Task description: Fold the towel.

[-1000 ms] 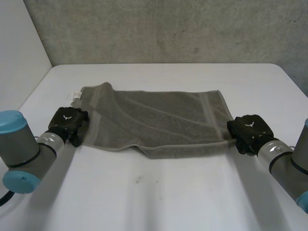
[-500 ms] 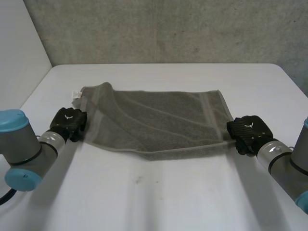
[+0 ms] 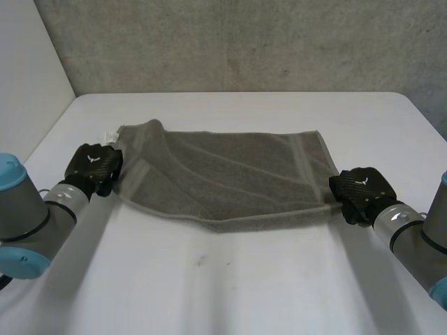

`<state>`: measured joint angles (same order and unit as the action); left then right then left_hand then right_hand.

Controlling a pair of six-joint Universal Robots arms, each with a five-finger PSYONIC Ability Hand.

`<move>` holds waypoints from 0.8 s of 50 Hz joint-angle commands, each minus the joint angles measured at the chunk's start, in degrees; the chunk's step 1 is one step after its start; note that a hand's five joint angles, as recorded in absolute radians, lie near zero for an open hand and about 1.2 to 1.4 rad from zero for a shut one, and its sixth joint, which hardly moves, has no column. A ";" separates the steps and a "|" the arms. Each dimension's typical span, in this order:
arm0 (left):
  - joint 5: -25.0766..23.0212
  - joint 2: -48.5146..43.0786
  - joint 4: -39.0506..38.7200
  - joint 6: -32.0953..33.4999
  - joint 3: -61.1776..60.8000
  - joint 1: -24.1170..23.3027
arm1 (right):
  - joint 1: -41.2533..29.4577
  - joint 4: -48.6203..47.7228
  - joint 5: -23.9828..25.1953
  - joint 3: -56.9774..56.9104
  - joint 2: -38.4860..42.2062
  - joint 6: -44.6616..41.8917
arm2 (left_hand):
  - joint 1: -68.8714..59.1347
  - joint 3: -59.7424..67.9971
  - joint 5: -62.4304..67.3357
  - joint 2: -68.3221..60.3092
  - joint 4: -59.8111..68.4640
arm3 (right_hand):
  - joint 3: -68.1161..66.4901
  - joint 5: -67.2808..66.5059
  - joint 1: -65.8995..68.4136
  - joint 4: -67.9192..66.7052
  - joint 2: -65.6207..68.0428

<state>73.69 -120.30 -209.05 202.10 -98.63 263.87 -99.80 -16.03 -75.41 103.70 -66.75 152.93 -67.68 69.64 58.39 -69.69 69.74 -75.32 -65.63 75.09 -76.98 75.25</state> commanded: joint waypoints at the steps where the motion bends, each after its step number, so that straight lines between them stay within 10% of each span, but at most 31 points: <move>1: 0.05 4.46 -0.13 -3.03 -3.14 -0.11 | -0.04 0.03 0.00 0.01 -0.13 0.00 | -12.32 10.36 11.61 -10.31 10.26 | -4.68 -4.37 4.91 -3.02 4.75; 8: 0.05 12.62 1.36 -2.76 -10.16 -0.02 | 0.13 3.35 0.00 -0.78 -3.28 -1.22 | -12.32 10.36 11.61 -10.31 10.26 | -4.68 -4.37 4.91 -3.02 4.75; 30: -2.05 44.44 30.88 4.34 -26.52 9.12 | 10.85 55.90 11.24 -7.54 -18.06 -35.58 | -12.32 10.36 11.61 -10.31 10.26 | -4.68 -4.37 4.91 -3.02 4.75; 40: -6.27 38.68 26.97 5.95 -22.94 10.70 | 13.32 59.53 16.70 -16.95 -12.09 -32.61 | -12.32 10.36 11.61 -10.31 10.26 | -4.68 -4.37 4.91 -3.02 4.75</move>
<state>69.48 -76.05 -177.88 208.66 -124.96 274.05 -86.67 43.67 -61.25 91.45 -83.70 116.98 -67.87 69.67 58.39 -69.73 69.77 -75.66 -65.64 75.09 -76.98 75.25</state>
